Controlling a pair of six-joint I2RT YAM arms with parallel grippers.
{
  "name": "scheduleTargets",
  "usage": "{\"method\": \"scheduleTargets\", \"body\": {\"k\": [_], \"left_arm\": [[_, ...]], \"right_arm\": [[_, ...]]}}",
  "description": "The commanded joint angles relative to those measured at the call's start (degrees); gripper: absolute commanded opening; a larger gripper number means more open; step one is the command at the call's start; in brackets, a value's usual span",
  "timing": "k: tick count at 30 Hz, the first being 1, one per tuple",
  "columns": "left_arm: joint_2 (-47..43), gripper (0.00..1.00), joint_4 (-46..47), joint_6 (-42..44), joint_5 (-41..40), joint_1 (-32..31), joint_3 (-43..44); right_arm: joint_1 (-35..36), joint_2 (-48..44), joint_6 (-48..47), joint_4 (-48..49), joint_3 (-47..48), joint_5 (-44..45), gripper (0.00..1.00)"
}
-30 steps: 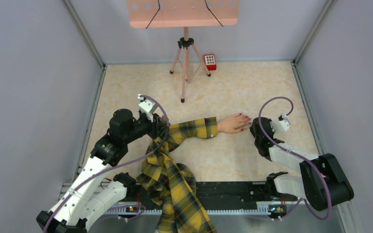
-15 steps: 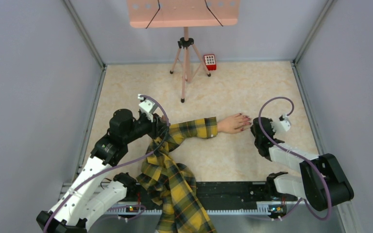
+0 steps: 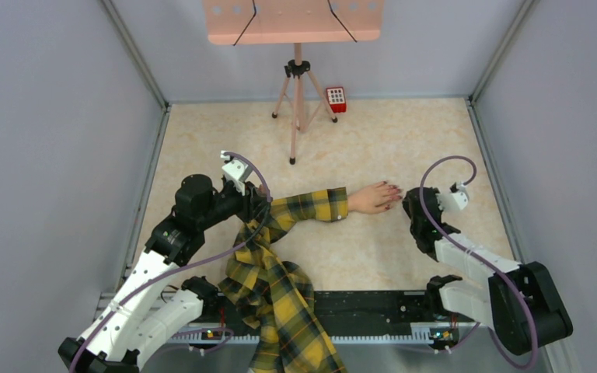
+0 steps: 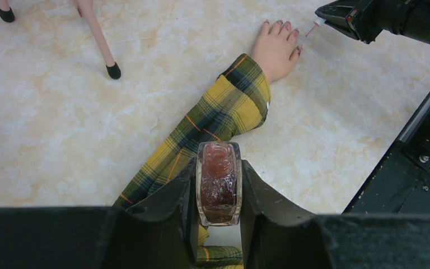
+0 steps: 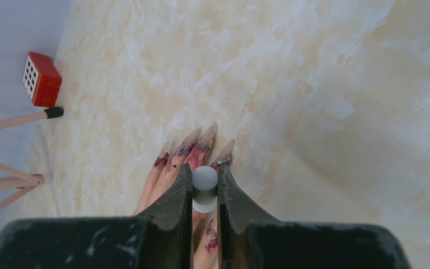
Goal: Paint the nails
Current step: Paint the nail polish on the nail.
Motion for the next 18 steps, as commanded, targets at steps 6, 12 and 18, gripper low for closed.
{"method": "scheduleTargets", "body": {"k": [6,12,18], "left_arm": [[-1.25,0.0,1.99,0.14,0.06,0.2,1.33],[-1.26,0.0,1.99,0.11,0.08,0.13,1.26],[-1.24,0.0,1.96,0.16,0.09,0.15,1.29]], "right_arm": [[-0.3,-0.79,0.9,-1.74,1.82,-4.4,0.0],[-0.2,1.16,1.19,-0.95,1.79,-5.2,0.0],[0.17,2.65,1.36,-0.49,2.19,-4.95,0.0]]}}
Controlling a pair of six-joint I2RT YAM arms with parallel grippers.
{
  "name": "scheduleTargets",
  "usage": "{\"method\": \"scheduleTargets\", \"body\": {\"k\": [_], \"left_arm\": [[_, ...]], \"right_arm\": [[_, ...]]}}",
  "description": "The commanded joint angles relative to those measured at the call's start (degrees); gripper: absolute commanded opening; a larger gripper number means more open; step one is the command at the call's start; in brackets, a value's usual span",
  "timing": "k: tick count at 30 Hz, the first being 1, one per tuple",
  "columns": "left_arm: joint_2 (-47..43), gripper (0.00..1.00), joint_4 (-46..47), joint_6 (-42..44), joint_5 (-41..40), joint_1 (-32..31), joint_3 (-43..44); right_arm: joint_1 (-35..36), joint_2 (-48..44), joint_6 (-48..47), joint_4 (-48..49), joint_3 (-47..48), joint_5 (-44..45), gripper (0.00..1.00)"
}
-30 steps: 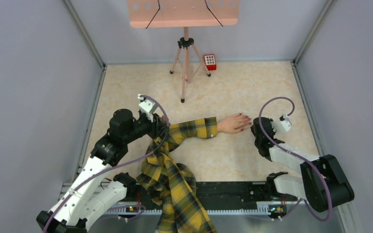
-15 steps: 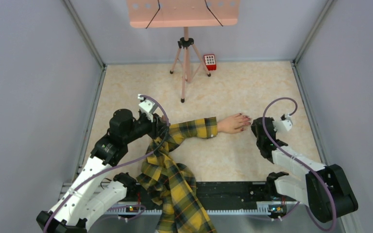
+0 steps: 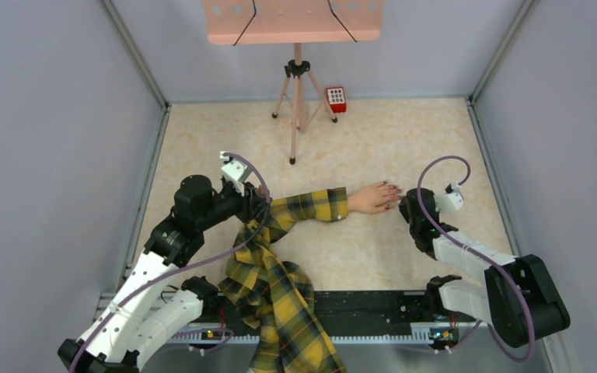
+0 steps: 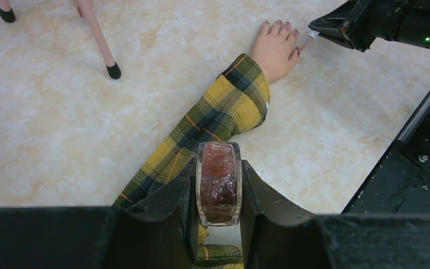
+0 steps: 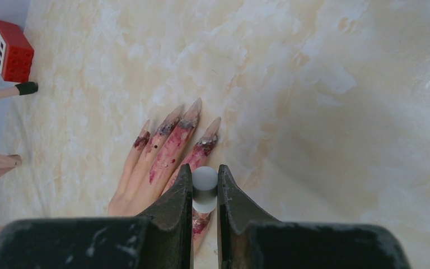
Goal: Paint the nails
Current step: Paint the nail polish on the nail.
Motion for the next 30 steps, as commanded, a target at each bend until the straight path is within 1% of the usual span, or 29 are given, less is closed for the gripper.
{"method": "scheduleTargets", "body": {"k": [1,30], "left_arm": [[-0.74,0.0,2.2,0.15,0.02,0.11,1.26],[-0.83,0.0,2.19,0.15,0.08,0.11,1.28]], "right_arm": [[0.12,1.02,0.76,1.22,2.22,-0.04,0.0],[0.18,3.29,0.48,3.27,3.21,3.06,0.0]]}}
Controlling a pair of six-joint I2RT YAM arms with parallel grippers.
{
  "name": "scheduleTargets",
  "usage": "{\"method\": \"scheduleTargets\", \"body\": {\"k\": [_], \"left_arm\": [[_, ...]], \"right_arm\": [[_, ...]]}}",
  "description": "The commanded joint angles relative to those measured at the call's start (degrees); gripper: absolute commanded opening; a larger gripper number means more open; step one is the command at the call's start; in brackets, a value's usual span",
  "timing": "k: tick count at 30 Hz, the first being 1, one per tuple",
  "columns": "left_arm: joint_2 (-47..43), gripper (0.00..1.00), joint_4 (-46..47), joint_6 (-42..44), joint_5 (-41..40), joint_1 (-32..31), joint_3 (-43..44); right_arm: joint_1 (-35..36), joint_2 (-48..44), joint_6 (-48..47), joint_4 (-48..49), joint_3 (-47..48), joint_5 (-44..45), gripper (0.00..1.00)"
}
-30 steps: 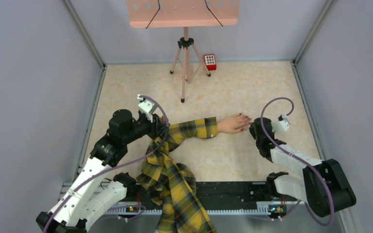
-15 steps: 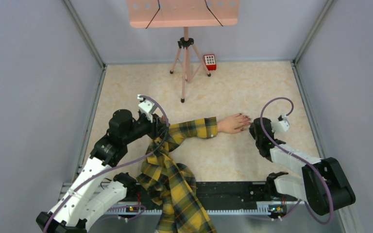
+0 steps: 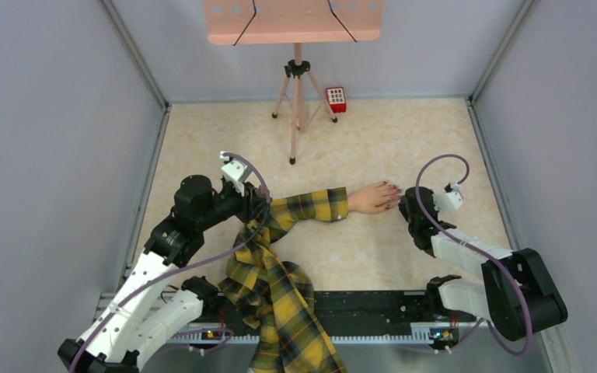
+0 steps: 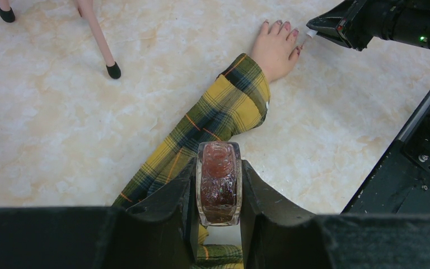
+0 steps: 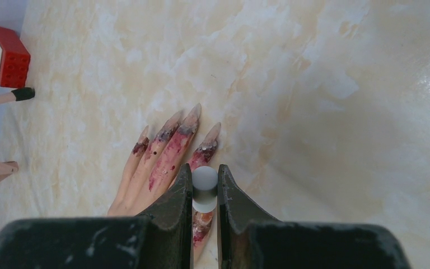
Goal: Paint the nails
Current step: Paint the nail polish on the nail.
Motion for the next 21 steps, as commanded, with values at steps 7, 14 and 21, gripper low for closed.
{"method": "scheduleTargets", "body": {"k": [7,14,21], "left_arm": [[-0.85,0.0,2.32,0.17,0.11,0.13,1.3],[-0.89,0.0,2.38,0.16,0.01,0.15,1.32],[-0.96,0.0,2.3,0.23,-0.18,0.15,1.26]], "right_arm": [[0.17,1.34,0.1,2.12,2.59,2.89,0.0],[0.19,1.57,0.67,2.37,2.29,3.35,0.0],[0.13,1.42,1.17,2.9,2.31,3.63,0.0]]}}
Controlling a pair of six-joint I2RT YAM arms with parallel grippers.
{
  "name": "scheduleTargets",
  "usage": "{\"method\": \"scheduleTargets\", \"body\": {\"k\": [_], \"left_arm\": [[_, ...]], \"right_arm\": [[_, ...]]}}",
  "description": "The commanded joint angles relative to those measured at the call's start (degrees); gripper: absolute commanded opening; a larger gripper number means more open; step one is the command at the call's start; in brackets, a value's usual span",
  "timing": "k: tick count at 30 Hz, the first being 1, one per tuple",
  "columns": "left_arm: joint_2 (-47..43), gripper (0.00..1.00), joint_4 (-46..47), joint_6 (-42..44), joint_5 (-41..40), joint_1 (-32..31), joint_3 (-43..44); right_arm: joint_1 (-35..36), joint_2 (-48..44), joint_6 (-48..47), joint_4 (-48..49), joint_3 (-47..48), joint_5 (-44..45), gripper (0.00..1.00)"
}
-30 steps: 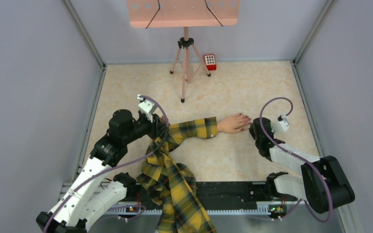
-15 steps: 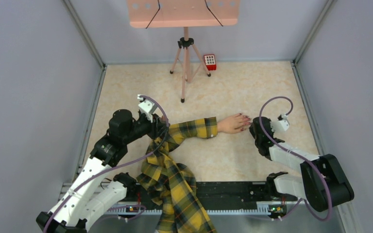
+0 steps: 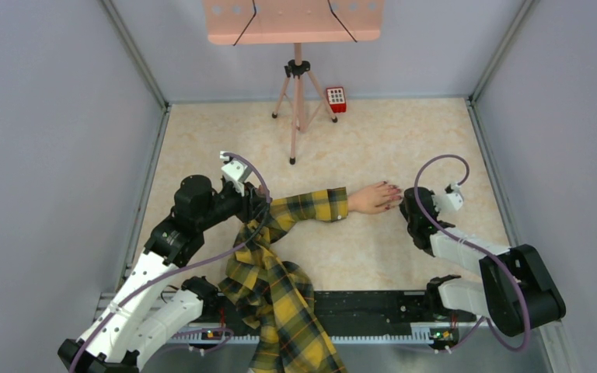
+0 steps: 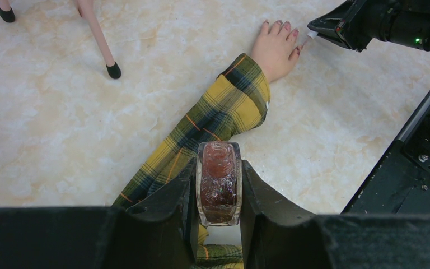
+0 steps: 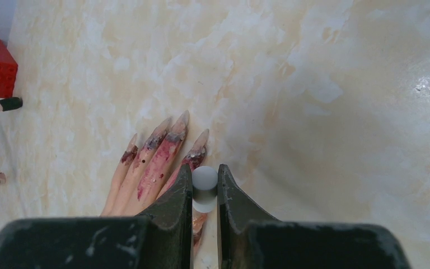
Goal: Paint the nails
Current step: Paint the nail polish on the nail.
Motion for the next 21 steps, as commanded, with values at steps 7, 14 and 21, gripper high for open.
{"method": "scheduleTargets", "body": {"k": [7,14,21], "left_arm": [[-1.13,0.0,2.26,0.26,-0.3,0.11,1.3],[-1.19,0.0,2.21,0.25,-0.4,0.12,1.27],[-1.14,0.0,2.2,0.24,-0.44,0.11,1.27]], "right_arm": [[0.17,-0.13,1.28,3.26,2.32,1.78,0.0],[0.16,-0.02,1.63,3.45,2.26,2.06,0.0],[0.17,0.53,1.83,3.83,2.37,2.46,0.0]]}}
